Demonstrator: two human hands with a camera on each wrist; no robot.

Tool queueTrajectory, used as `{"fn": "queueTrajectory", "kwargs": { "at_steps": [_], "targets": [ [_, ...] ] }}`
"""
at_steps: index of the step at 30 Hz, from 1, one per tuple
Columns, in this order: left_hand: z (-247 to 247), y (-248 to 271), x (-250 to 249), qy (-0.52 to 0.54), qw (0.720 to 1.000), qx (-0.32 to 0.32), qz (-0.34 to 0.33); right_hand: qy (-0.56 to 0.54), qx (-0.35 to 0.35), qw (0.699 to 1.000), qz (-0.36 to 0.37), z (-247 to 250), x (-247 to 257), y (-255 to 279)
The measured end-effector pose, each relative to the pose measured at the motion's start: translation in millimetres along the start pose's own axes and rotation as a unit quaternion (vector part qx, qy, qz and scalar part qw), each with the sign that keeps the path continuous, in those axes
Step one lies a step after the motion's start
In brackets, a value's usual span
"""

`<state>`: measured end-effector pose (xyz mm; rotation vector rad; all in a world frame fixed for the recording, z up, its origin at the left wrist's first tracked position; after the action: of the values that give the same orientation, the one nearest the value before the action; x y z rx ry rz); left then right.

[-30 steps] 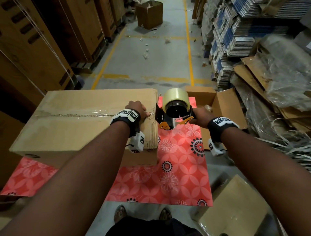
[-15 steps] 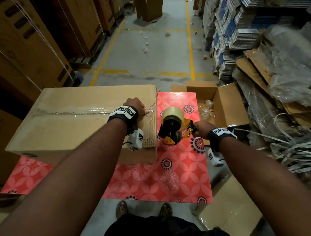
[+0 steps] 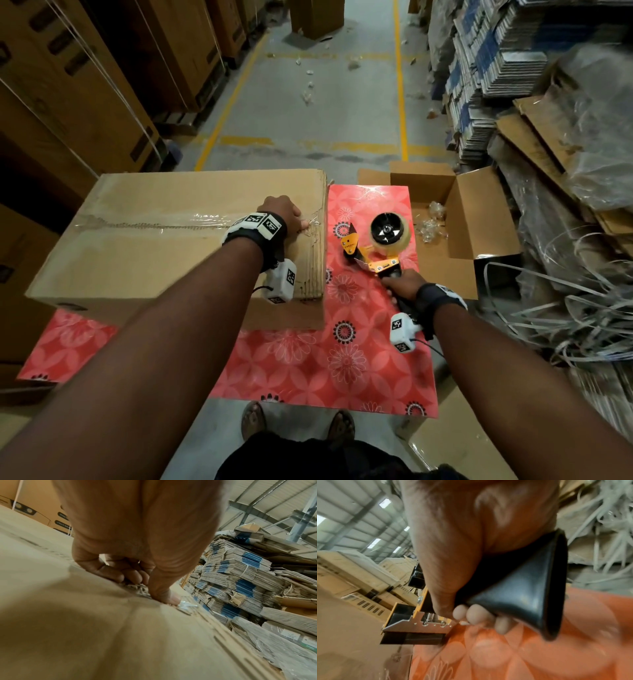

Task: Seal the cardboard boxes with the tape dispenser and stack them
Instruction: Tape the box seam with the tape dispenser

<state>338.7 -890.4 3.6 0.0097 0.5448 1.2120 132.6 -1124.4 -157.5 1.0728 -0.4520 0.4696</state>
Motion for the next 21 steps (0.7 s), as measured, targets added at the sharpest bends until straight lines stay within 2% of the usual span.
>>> {"fn": "queueTrajectory", "kwargs": {
  "at_steps": [3,4,6,8,11,12,13,14,15,16,17,19,21],
  "targets": [
    [0.4,0.2,-0.3,0.001,1.0,-0.002,0.0,-0.045,0.033,0.998,0.001,-13.0,-9.3,-1.8],
    [0.7,0.6,-0.6,0.001,1.0,-0.002,-0.001,-0.012,0.031,0.999,0.004,-13.9,-9.8,-4.1],
    [1.4,1.1,-1.0,0.001,1.0,-0.003,-0.001,0.123,0.023,0.992,0.005,-13.7,-9.3,-8.0],
    [1.6,1.3,-1.7,-0.003,1.0,-0.005,-0.002,0.247,0.051,0.968,0.006,-10.2,-4.6,-5.9],
    [2.1,1.4,-2.7,-0.009,1.0,-0.003,-0.006,0.409,0.1,0.907,0.003,1.2,17.6,8.8],
    [2.1,1.6,-2.6,-0.01,1.0,-0.001,-0.007,0.443,0.103,0.89,0.017,6.8,34.7,18.6],
    [2.1,2.1,-2.7,-0.011,1.0,0.002,-0.007,0.45,0.1,0.886,0.047,10.3,56.8,30.0],
    [2.3,2.7,-3.0,-0.012,1.0,0.004,-0.007,0.419,0.096,0.898,0.091,11.1,81.9,39.9],
    [2.5,3.4,-3.5,-0.012,1.0,0.006,-0.007,0.342,0.095,0.925,0.138,9.3,108.1,49.5],
    [3.1,4.4,-4.4,-0.01,1.0,0.008,-0.01,0.232,0.1,0.95,0.182,6.1,132.4,62.0],
    [3.6,5.0,-5.2,-0.01,1.0,0.01,-0.012,0.122,0.107,0.963,0.214,0.6,152.9,75.2],
    [4.6,6.6,-4.9,-0.007,1.0,0.018,-0.021,-0.005,0.127,0.96,0.25,-18.5,181.6,100.9],
    [5.5,8.5,-2.8,0.002,0.999,0.03,-0.035,0.009,0.141,0.949,0.282,-47.5,193.5,118.3]
  ]
}}
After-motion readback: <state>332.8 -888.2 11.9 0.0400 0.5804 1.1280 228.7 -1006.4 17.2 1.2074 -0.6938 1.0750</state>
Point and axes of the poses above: each hand's wrist, its own y-axis away from the middle knuckle, its own z-axis out of the back of the hand, x = y × z, the point moved 7 cm from there along -y, towards the middle knuckle, and after that the axes turned 6 degrees about -z, right-handed, at the moved point
